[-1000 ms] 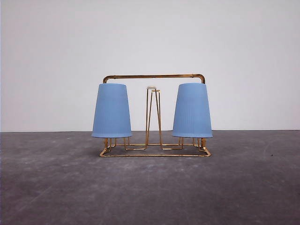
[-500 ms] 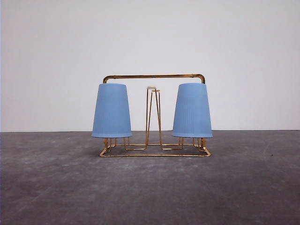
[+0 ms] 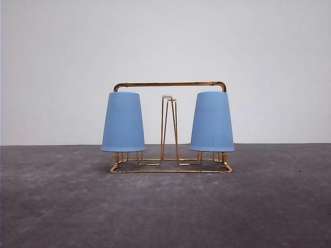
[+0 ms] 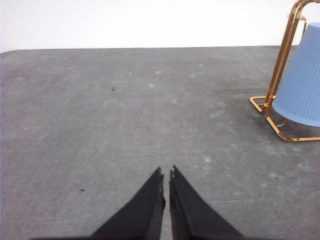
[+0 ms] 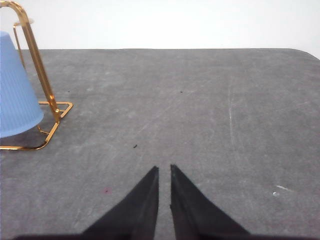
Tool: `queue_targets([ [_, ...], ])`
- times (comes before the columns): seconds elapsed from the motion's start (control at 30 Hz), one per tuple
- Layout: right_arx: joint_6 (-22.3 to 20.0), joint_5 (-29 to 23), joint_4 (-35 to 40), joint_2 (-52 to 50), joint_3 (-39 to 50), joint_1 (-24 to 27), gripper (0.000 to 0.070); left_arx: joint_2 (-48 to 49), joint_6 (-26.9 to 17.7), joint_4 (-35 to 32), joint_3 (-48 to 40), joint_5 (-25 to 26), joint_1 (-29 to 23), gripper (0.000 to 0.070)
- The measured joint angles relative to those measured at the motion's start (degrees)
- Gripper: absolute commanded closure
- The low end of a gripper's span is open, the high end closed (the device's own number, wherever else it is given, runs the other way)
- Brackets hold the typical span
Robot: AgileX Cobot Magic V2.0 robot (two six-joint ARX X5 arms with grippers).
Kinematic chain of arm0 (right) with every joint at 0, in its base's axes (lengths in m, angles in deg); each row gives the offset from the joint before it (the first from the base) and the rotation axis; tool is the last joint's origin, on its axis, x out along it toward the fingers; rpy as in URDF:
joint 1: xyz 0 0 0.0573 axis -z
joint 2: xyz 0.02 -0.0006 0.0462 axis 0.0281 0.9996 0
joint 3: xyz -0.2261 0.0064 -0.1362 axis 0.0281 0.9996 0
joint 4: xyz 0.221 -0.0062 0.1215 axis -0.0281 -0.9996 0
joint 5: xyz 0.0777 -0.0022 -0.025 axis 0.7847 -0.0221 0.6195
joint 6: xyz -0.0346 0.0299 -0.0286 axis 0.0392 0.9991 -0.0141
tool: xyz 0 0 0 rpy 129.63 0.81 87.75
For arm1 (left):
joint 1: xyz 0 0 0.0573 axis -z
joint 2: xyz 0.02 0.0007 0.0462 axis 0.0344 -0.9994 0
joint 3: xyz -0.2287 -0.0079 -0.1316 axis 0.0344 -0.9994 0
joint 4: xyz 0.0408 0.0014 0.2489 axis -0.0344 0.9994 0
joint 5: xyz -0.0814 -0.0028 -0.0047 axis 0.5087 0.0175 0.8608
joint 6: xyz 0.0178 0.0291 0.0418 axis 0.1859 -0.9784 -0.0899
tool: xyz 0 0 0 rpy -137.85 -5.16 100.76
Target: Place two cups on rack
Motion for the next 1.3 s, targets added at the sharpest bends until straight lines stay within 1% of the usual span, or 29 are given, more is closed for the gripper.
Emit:
queue_targets([
  [1.3, 0.0, 0.0, 0.0, 0.0, 0.0, 0.0, 0.0659, 0.0, 0.0, 0.0, 0.0, 0.0, 0.0, 0.0700],
])
